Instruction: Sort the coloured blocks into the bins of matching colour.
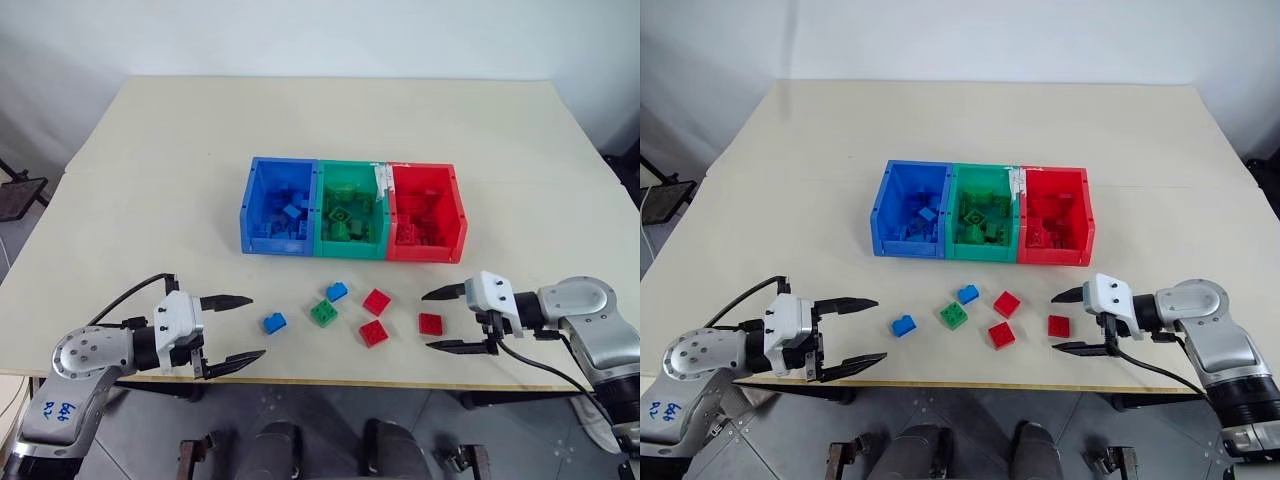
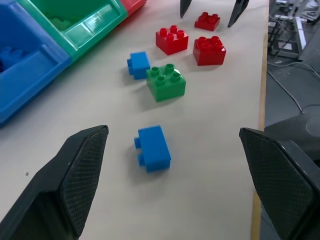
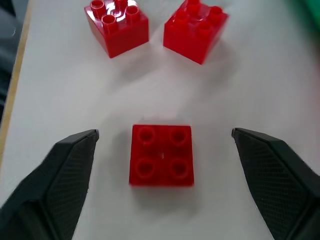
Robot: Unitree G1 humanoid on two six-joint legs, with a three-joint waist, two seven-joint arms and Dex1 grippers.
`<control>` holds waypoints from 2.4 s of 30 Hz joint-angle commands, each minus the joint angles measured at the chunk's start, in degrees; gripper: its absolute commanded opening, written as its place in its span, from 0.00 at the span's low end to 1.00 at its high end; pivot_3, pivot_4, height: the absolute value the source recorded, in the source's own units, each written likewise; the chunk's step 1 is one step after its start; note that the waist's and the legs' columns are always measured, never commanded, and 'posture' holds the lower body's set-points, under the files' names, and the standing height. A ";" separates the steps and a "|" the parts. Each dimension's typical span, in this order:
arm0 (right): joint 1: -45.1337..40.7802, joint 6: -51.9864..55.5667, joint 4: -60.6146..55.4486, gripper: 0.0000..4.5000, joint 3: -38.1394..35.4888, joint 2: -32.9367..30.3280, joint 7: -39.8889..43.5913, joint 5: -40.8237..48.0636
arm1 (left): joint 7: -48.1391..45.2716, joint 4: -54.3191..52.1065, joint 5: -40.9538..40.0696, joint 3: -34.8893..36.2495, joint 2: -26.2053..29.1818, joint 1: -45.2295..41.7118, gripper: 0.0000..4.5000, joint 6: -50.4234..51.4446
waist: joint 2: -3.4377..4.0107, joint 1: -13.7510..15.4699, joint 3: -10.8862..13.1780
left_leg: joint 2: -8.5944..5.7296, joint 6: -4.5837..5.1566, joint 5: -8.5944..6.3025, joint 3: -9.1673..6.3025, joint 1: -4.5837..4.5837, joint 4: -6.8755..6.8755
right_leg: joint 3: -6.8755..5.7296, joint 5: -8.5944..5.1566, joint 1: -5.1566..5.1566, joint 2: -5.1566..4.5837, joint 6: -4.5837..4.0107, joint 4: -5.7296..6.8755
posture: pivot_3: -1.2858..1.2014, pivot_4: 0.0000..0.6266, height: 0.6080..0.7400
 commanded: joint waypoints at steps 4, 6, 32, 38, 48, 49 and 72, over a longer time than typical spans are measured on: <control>-0.91 -2.89 1.35 0.48 0.91 -1.88 2.39 -1.88 | 0.50 -4.27 -1.50 1.50 0.14 1.22 1.00 -0.07 | 0.00 -0.22 0.00 | 0.02 -0.02 -0.01 0.04 0.01 -0.02 | -0.01 0.00 0.00 0.03 0.00 -0.01 | 0.52 0.24 1.00; -1.15 -2.82 1.20 0.33 0.40 -1.93 2.72 -1.17 | 0.78 -4.44 -1.57 1.43 -0.14 1.10 1.00 -0.01 | 0.00 -0.23 0.00 | 0.04 -0.02 -0.01 0.06 0.01 -0.01 | -0.01 0.00 0.00 0.05 0.00 -0.01 | 0.52 0.24 1.00; -24.63 9.68 12.99 0.85 -11.10 10.78 -24.30 2.67 | 5.95 -3.96 -6.96 7.94 -3.29 2.01 1.00 2.12 | 0.01 -0.87 0.00 | 0.08 -0.03 -0.08 0.09 -0.07 -0.04 | -0.02 -0.02 -0.11 0.12 -0.04 0.00 | 0.52 0.24 1.00; -11.55 9.23 1.83 1.00 -18.10 5.87 -12.73 12.25 | 2.92 -1.81 -6.05 2.53 -1.68 -2.30 1.00 4.62 | 0.00 0.03 0.00 | 0.06 0.03 -0.11 0.07 -0.10 -0.01 | -0.07 -0.02 -0.07 0.12 -0.04 0.01 | 0.52 0.24 1.00; 8.78 1.14 2.80 1.00 -22.90 -4.08 -0.69 11.23 | 1.64 2.59 -1.86 -6.16 -3.37 -10.05 1.00 4.44 | -0.01 -1.38 0.00 | 0.14 0.15 -0.21 0.58 0.21 -0.04 | -0.09 0.01 0.00 0.08 0.01 -0.01 | 0.52 0.24 1.00; 8.64 0.38 3.14 1.00 -21.74 -4.16 -0.26 10.35 | 1.41 2.93 -1.42 -6.17 -3.55 -10.28 1.00 3.37 | -0.01 -1.66 0.00 | 0.21 0.14 -0.21 0.60 0.23 -0.04 | -0.08 0.01 -0.01 0.09 0.01 0.01 | 0.52 0.24 1.00; -9.93 46.17 -20.77 1.00 6.53 8.55 -23.84 7.16 | 7.31 -5.29 -1.37 4.59 -3.32 4.83 1.00 -0.20 | 0.01 -0.25 0.00 | 0.31 0.14 -0.71 0.44 -0.06 0.55 | -0.10 0.00 -0.15 0.03 -0.05 0.02 | 0.52 0.24 1.00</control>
